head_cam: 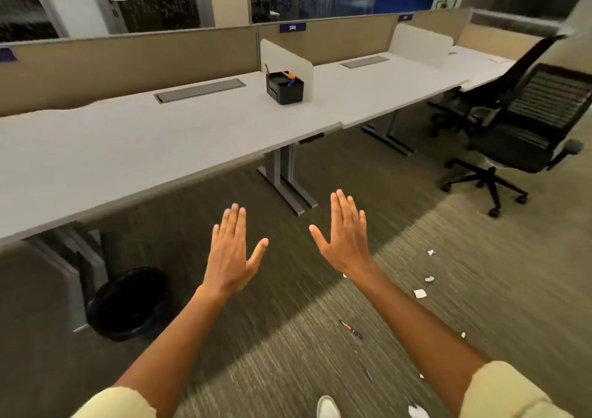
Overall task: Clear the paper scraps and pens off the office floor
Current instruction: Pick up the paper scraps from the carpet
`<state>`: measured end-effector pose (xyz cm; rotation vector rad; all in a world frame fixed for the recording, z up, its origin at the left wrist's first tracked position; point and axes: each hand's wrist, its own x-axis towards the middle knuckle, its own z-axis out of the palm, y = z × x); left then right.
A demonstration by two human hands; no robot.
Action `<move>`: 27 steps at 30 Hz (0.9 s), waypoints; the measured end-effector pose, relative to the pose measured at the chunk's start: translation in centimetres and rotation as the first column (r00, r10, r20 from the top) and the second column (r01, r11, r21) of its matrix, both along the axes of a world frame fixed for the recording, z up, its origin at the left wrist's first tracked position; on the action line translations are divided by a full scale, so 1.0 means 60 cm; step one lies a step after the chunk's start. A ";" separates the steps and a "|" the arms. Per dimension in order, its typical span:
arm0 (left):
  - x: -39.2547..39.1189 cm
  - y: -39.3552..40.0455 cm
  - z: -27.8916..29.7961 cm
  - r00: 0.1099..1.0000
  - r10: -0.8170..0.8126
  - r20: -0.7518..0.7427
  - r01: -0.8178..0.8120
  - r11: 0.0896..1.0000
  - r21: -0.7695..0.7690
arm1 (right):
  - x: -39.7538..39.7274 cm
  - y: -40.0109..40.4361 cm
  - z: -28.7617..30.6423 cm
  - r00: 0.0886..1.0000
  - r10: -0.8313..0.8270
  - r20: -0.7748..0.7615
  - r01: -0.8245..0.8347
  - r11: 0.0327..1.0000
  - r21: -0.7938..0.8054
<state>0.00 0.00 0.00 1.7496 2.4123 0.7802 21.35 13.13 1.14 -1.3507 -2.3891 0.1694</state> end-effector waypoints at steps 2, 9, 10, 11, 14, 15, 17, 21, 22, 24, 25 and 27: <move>0.017 -0.002 -0.011 0.999 -0.038 0.007 0.038 0.999 -0.035 | 0.017 -0.013 -0.010 0.999 -0.044 0.001 0.044 0.998 -0.044; 0.086 -0.008 -0.071 0.976 -0.198 0.095 0.207 0.973 -0.100 | 0.110 -0.071 -0.078 0.979 -0.200 0.027 0.202 0.969 -0.141; 0.097 -0.009 -0.078 0.970 -0.220 0.104 0.230 0.967 -0.106 | 0.125 -0.079 -0.086 0.972 -0.233 0.034 0.235 0.960 -0.154; 0.106 -0.009 -0.084 0.965 -0.237 0.116 0.249 0.963 -0.107 | 0.139 -0.086 -0.092 0.964 -0.262 0.037 0.264 0.951 -0.163; 0.133 -0.005 -0.099 0.947 -0.292 0.136 0.309 0.942 -0.132 | 0.184 -0.106 -0.107 0.939 -0.340 0.046 0.343 0.923 -0.176; 0.143 -0.004 -0.104 0.940 -0.310 0.142 0.329 0.934 -0.141 | 0.200 -0.113 -0.112 0.930 -0.363 0.050 0.366 0.913 -0.179; 0.163 0.003 -0.111 0.925 -0.345 0.157 0.369 0.915 -0.165 | 0.230 -0.125 -0.119 0.910 -0.412 0.046 0.413 0.891 -0.187; 0.202 0.031 -0.117 0.884 -0.421 0.205 0.460 0.861 -0.214 | 0.284 -0.137 -0.132 0.864 -0.502 0.024 0.496 0.843 -0.209; 0.213 0.041 -0.118 0.873 -0.440 0.213 0.481 0.848 -0.221 | 0.298 -0.137 -0.136 0.858 -0.513 0.018 0.504 0.836 -0.216; 0.237 0.062 -0.117 0.855 -0.469 0.223 0.513 0.827 -0.230 | 0.325 -0.133 -0.143 0.843 -0.538 0.008 0.524 0.819 -0.234; 0.250 0.072 -0.116 0.847 -0.481 0.224 0.526 0.819 -0.230 | 0.338 -0.130 -0.145 0.834 -0.552 0.006 0.536 0.808 -0.245; 0.275 0.094 -0.116 0.832 -0.509 0.220 0.551 0.805 -0.222 | 0.362 -0.122 -0.152 0.818 -0.575 0.004 0.555 0.788 -0.267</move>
